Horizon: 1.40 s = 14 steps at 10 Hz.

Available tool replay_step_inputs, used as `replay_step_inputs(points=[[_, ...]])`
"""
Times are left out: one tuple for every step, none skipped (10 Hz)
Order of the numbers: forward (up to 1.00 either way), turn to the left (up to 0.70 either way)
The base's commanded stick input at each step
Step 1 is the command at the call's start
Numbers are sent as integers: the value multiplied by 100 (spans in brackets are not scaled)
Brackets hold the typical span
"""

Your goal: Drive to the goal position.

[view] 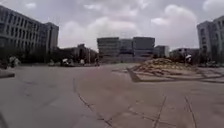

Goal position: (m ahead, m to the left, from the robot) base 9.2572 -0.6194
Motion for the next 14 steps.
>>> replay_step_inputs(points=[[70, 0], [70, 0], [70, 0], [70, -6], [70, -14], [70, -14], [70, -14], [70, -14], [70, -14], [70, -14], [70, -12], [70, -8], [70, -2], [70, 0]])
